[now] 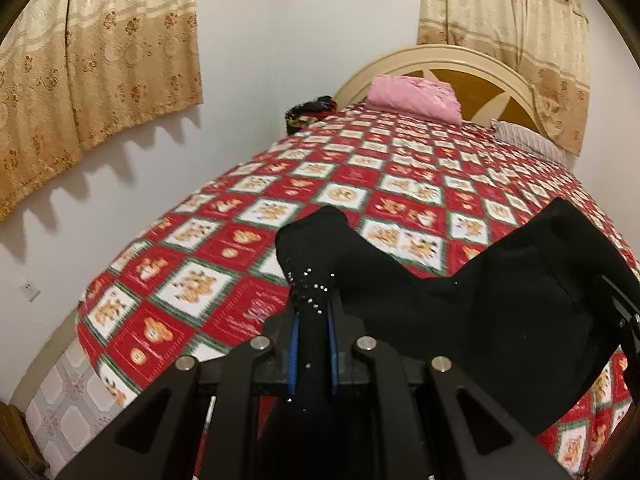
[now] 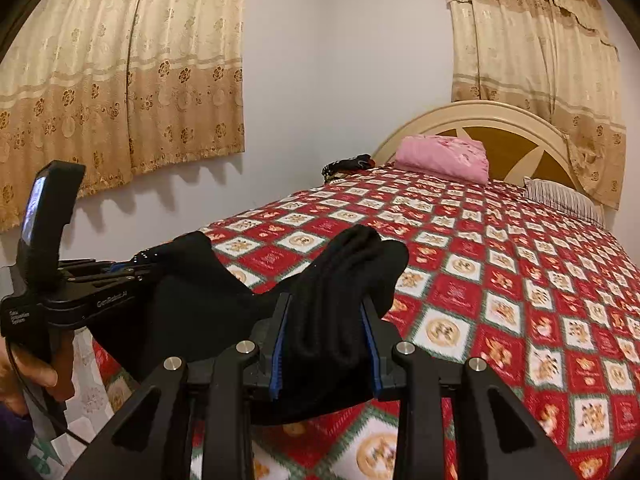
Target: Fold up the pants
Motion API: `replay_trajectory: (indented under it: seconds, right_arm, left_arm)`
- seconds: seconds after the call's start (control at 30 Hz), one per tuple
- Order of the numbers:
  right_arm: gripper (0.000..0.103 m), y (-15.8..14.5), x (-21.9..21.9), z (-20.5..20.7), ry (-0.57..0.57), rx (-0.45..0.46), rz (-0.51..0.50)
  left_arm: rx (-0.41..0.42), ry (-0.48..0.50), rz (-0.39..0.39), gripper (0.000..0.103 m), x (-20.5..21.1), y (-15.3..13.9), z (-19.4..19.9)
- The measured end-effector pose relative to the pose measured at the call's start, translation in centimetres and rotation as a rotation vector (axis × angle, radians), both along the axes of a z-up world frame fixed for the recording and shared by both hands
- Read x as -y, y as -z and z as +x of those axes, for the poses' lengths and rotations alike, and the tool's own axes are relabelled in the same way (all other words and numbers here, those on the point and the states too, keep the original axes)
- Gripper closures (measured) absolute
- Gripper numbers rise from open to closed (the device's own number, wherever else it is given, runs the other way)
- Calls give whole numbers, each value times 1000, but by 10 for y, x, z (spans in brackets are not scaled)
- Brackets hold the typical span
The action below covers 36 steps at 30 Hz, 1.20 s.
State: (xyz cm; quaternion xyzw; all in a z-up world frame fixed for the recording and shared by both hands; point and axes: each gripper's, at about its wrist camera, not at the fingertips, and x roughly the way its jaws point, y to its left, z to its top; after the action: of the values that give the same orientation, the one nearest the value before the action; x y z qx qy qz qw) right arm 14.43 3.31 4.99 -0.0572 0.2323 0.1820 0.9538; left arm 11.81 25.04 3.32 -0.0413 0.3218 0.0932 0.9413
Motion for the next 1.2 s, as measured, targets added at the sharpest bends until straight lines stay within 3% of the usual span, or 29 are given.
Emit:
replay_trajectory:
  seconds: [0.17, 0.33, 0.6, 0.7, 0.83, 1.1, 1.17, 1.2]
  right_arm:
    - [70, 6, -9, 31, 10, -14, 26]
    - [70, 32, -14, 65, 33, -69, 2]
    - [70, 91, -11, 103, 75, -227, -72]
    - [70, 100, -11, 106, 64, -248, -94]
    - [70, 111, -14, 107, 54, -265, -136]
    - [69, 112, -7, 115, 43, -311, -80]
    - [67, 112, -4, 115, 34, -320, -60]
    - [65, 111, -1, 114, 29, -325, -45]
  left_arm:
    - [13, -34, 45, 90, -5, -2, 15]
    - [-7, -48, 78, 90, -7, 16, 42]
    - [-188, -46, 62, 90, -14, 69, 73]
    - [-230, -42, 31, 87, -20, 82, 73]
    - [-237, -31, 67, 78, -15, 90, 70]
    - [-242, -28, 76, 74, -17, 95, 72]
    - [-248, -26, 68, 69, -18, 92, 69]
    - [-251, -26, 52, 62, -20, 90, 68]
